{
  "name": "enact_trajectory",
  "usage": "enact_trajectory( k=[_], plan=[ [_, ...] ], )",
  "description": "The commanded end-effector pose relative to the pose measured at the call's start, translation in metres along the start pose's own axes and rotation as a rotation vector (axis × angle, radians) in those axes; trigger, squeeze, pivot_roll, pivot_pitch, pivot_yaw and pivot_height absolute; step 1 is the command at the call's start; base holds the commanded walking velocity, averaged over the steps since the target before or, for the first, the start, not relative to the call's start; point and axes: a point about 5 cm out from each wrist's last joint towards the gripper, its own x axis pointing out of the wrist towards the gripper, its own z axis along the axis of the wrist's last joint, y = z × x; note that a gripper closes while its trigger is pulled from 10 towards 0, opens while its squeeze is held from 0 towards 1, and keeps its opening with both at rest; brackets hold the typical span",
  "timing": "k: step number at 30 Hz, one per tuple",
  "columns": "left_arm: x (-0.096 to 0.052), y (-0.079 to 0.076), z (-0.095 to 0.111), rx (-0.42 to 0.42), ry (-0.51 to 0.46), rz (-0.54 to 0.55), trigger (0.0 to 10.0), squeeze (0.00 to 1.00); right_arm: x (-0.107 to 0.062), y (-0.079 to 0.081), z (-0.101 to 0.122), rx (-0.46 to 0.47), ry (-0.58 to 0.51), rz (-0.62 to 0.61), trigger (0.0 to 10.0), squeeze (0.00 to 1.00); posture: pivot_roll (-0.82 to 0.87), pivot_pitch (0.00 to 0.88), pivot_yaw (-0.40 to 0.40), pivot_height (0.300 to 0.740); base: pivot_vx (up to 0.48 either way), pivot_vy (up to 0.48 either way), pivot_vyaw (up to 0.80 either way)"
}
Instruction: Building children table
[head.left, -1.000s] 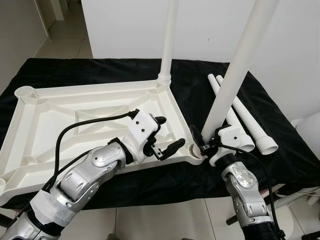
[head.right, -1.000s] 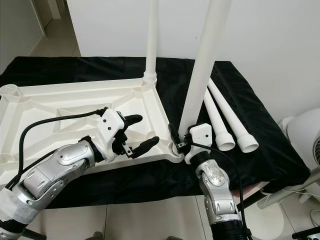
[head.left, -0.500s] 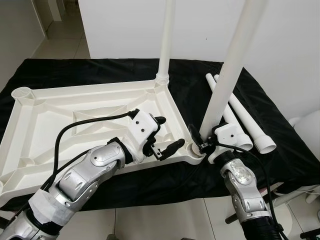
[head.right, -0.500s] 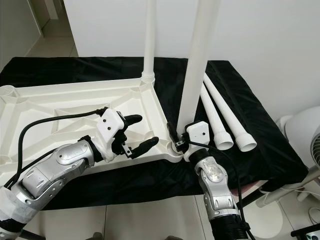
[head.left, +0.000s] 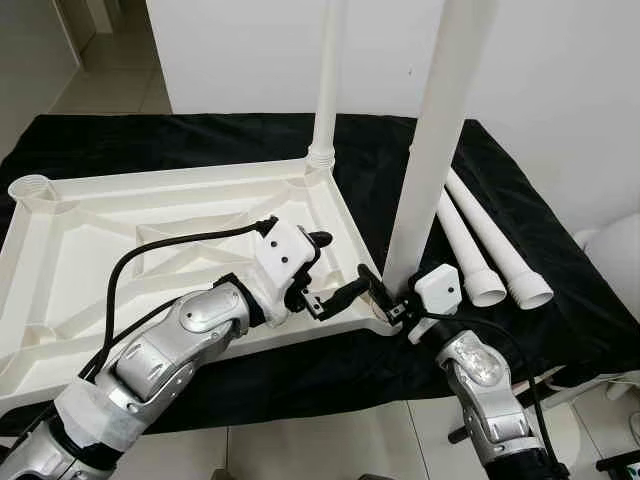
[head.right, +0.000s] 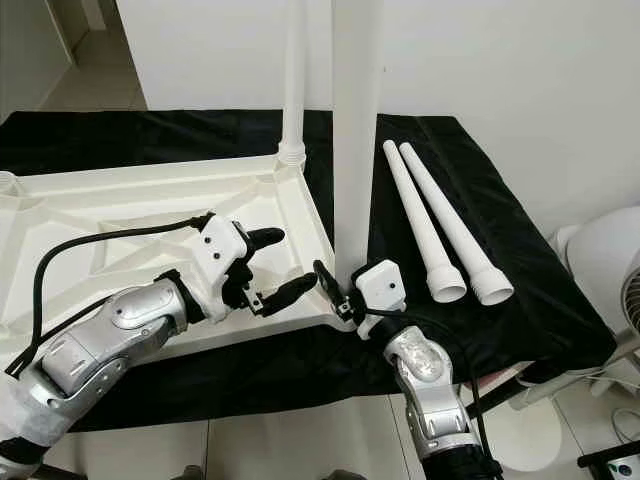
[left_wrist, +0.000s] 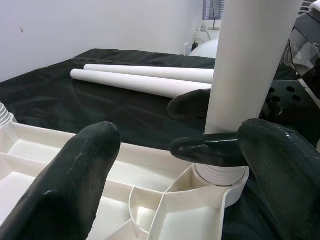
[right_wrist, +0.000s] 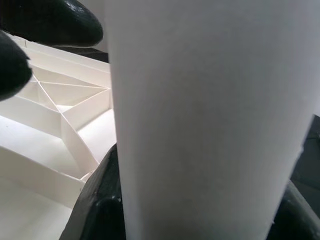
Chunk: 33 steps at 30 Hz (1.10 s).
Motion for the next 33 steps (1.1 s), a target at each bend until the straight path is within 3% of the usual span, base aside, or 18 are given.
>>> enact_trajectory(
  k=[1, 11, 33],
  plan=[
    [-0.001, -0.015, 0.005, 0.017, -0.014, -0.303, 10.0, 0.0, -0.012, 0.008, -0.027, 0.099, 0.128, 0.015, 10.0, 0.0, 0.05, 0.025, -0.027, 0.74, 0.0, 0.0, 0.0],
    [0.0, -0.013, 0.007, 0.024, -0.016, -0.309, 10.0, 0.0, 0.004, 0.002, -0.026, 0.318, 0.107, -0.118, 10.0, 0.0, 0.06, 0.025, -0.021, 0.74, 0.0, 0.0, 0.0],
    [0.0, -0.014, 0.008, 0.026, -0.019, -0.312, 10.0, 0.0, 0.006, -0.005, -0.034, 0.442, 0.17, -0.243, 10.0, 0.0, 0.06, 0.024, -0.025, 0.74, 0.0, 0.0, 0.0]
  ],
)
